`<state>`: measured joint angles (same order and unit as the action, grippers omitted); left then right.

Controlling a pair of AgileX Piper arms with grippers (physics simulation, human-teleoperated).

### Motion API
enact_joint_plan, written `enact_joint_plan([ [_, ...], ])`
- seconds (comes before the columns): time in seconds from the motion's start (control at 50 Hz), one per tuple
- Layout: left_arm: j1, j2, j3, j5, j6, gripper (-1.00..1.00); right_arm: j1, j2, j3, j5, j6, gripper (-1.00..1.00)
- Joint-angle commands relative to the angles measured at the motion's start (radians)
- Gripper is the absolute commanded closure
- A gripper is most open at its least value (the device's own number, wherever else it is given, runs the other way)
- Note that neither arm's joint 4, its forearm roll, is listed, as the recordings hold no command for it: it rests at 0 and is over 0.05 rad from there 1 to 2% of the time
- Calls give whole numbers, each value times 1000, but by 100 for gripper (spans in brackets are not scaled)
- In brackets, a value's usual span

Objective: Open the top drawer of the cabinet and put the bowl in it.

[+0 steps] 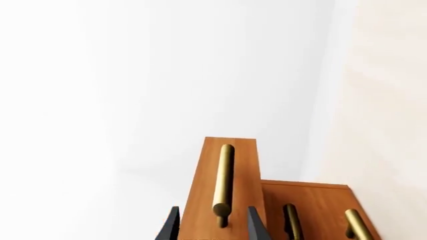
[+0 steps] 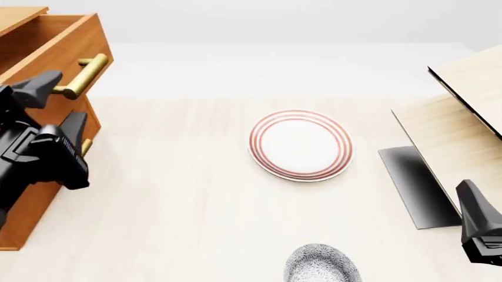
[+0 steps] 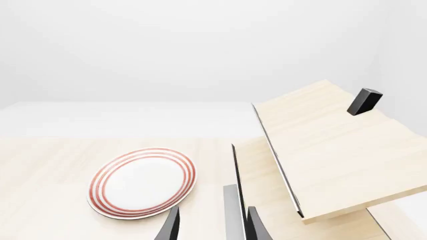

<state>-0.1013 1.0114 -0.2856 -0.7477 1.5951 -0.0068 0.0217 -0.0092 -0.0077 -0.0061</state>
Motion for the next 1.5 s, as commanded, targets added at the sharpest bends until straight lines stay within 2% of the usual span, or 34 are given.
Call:
enact_joint_plan([
  [0.02,-43,-80,22,25,14,-100,1,-1,1,0,1,-100],
  [0.28,-111,-142,3,86,11,-100,1,-1,1,0,1,-100],
  [0.38,-137,-213,-98,288,-125,-100,1,-1,1,0,1,-100],
  [0.4,-115,-240,-116,342,-149,-100,1,-2,1,0,2,-100],
  [0.44,-130,-222,-120,352,-169,-100,1,-1,1,0,2,-100],
  [0.48,-136,-220,-172,417,-231,-100,1,-2,1,0,1,-100],
  [0.52,-140,-209,-160,400,-240,-100,1,-2,1,0,1,-100],
  [0.56,-169,-201,-227,471,-330,-100,1,-1,1,0,1,-100],
  [0.58,-151,-211,-224,482,-335,-100,1,-1,1,0,1,-100],
  [0.6,-167,-198,-271,527,-381,-100,1,-1,1,0,1,-100],
  [0.64,-175,-188,-291,552,-403,-100,1,-1,1,0,1,-100],
  [0.68,-187,-181,-360,615,-484,-100,1,-1,1,0,1,-100],
  [0.74,-202,-146,-415,667,-544,-100,1,-1,1,0,1,-100],
  [0.76,-179,-142,-428,697,-564,-100,1,-1,1,0,2,-100],
  [0.82,-192,-117,-492,755,-645,-100,1,-1,1,0,1,-100],
  [0.86,-155,-118,-532,821,-708,-100,1,-2,1,0,1,-100],
  [0.9,-169,-109,-568,846,-744,-100,1,-2,1,0,1,-100],
  [0.92,-141,-118,-590,887,-776,-100,1,-1,1,0,1,-100],
  [0.94,-169,-89,-625,910,-809,-100,1,-1,1,0,1,-100],
  [0.96,-146,-95,-662,954,-859,-100,1,-2,1,0,1,-100],
  [0.98,-146,-95,-662,955,-859,-100,1,-2,1,0,1,-100],
  [1.02,-146,-90,-740,1020,-952,-100,1,-1,1,0,1,-100],
  [1.04,-165,-81,-760,1033,-967,-100,1,-2,1,0,1,-100],
  [1.08,-119,-115,-773,1061,-982,-100,1,-2,1,0,1,-100],
  [1.18,-125,-85,-855,1143,-1032,-100,1,-1,1,0,1,-100],
  [1.22,-143,-62,-903,1189,-1072,-100,1,-2,1,0,2,-100],
  [1.26,-105,-48,-926,1236,-1093,-100,1,-1,1,0,1,-100],
  [1.28,-121,-40,-943,1246,-1106,-100,1,-1,1,0,2,-100],
  [1.3,-84,-30,-966,1294,-1151,-100,1,-1,1,0,1,-100],
  [1.32,-134,-19,-983,1285,-1168,-100,1,-1,1,0,1,-100],
  [1.36,-72,-31,-978,1321,-1174,-100,1,-2,1,0,1,-100],
  [1.44,-72,10,-1003,1376,-1221,-100,1,-2,1,0,1,-100],
  [1.48,-83,47,-1042,1418,-1288,-100,1,-2,1,0,1,-100],
  [1.5,-84,50,-1045,1424,-1296,-100,1,-1,1,0,2,-100],
])
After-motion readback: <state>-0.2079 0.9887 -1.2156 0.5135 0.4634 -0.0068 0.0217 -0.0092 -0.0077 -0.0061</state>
